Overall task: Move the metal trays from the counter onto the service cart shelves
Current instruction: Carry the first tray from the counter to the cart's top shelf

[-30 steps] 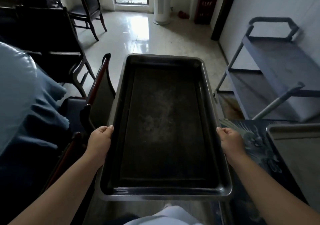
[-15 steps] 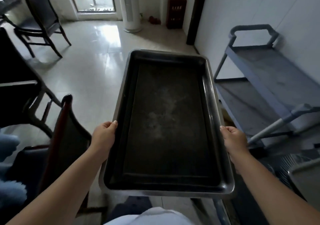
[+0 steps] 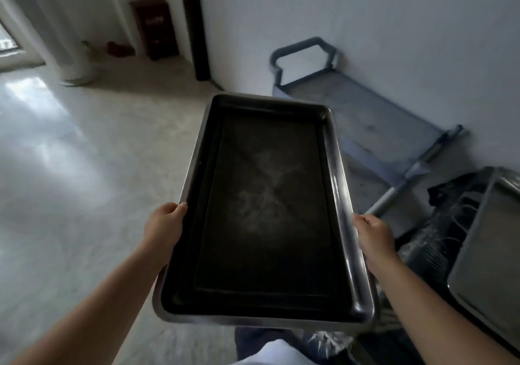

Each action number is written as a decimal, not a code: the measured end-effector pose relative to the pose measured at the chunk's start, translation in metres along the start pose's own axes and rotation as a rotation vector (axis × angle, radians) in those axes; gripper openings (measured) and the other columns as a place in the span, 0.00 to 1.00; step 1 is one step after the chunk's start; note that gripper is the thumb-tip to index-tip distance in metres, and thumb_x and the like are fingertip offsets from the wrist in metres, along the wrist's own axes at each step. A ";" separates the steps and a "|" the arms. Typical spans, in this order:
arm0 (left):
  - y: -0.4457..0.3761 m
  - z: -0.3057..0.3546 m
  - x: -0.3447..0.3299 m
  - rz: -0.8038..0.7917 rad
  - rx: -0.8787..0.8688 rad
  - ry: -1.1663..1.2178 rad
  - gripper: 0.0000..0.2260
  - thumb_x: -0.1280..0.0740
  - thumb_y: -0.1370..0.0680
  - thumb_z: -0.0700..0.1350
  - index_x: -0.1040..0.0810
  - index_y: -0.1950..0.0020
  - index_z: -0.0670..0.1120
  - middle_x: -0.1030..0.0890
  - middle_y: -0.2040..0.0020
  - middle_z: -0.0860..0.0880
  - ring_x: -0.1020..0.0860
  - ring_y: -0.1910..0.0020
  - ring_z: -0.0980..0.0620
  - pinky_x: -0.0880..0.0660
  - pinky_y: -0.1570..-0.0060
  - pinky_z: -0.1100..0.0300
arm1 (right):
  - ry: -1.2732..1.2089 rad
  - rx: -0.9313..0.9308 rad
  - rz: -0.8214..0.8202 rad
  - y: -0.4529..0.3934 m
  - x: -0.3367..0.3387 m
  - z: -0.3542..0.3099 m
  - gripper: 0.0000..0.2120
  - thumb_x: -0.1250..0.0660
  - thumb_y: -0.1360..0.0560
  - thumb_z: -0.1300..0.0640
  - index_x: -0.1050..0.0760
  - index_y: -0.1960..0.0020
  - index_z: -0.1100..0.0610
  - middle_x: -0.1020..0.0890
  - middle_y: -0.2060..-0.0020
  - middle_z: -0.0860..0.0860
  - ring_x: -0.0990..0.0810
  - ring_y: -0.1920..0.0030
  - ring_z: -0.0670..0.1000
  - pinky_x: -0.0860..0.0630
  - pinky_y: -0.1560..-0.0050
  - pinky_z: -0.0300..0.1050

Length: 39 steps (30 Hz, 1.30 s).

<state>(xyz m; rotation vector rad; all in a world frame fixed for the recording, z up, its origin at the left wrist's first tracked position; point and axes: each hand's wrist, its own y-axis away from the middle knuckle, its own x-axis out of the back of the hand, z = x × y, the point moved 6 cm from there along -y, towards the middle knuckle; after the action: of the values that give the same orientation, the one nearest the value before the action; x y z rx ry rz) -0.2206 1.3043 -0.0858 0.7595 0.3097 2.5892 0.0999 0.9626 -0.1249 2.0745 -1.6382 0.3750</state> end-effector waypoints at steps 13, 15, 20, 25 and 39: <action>-0.178 0.149 -0.151 -0.278 -0.112 -0.121 0.17 0.37 0.19 0.50 0.20 0.60 0.38 0.23 0.67 0.41 0.23 0.68 0.43 0.26 0.65 0.50 | 0.040 -0.125 0.219 -0.140 0.016 -0.037 0.19 0.34 0.23 0.52 0.29 0.71 0.56 0.28 0.76 0.52 0.30 0.71 0.52 0.34 0.67 0.49; -0.204 0.163 -0.170 -0.326 -0.121 -0.133 0.17 0.37 0.19 0.50 0.20 0.59 0.38 0.21 0.66 0.40 0.21 0.66 0.41 0.23 0.63 0.45 | 0.059 -0.135 0.244 -0.159 0.014 -0.040 0.19 0.35 0.23 0.52 0.28 0.70 0.58 0.27 0.74 0.54 0.29 0.70 0.54 0.32 0.65 0.50; -0.273 0.204 -0.218 -0.402 -0.190 -0.178 0.16 0.36 0.20 0.48 0.20 0.62 0.40 0.22 0.70 0.43 0.22 0.69 0.44 0.24 0.66 0.48 | 0.066 -0.204 0.339 -0.200 -0.003 -0.053 0.15 0.34 0.22 0.51 0.24 0.67 0.56 0.23 0.71 0.53 0.27 0.67 0.53 0.33 0.64 0.48; -0.331 0.245 -0.252 -0.494 -0.213 -0.227 0.15 0.37 0.19 0.49 0.19 0.60 0.42 0.18 0.64 0.41 0.19 0.64 0.43 0.24 0.64 0.52 | 0.028 -0.300 0.387 -0.230 -0.023 -0.063 0.13 0.34 0.22 0.50 0.22 0.61 0.55 0.21 0.67 0.54 0.24 0.65 0.51 0.31 0.66 0.44; -0.372 0.283 -0.340 -0.460 -0.118 -0.256 0.13 0.37 0.20 0.48 0.18 0.58 0.43 0.18 0.63 0.42 0.20 0.64 0.44 0.27 0.67 0.55 | 0.131 -0.333 0.277 -0.364 -0.013 -0.045 0.18 0.37 0.22 0.47 0.23 0.63 0.58 0.21 0.68 0.57 0.23 0.65 0.55 0.30 0.64 0.47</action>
<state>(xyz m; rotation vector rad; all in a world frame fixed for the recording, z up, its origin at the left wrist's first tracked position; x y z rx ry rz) 0.3193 1.5055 -0.1289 0.8515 0.2192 2.0364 0.4519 1.0615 -0.1618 1.5550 -1.7750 0.2968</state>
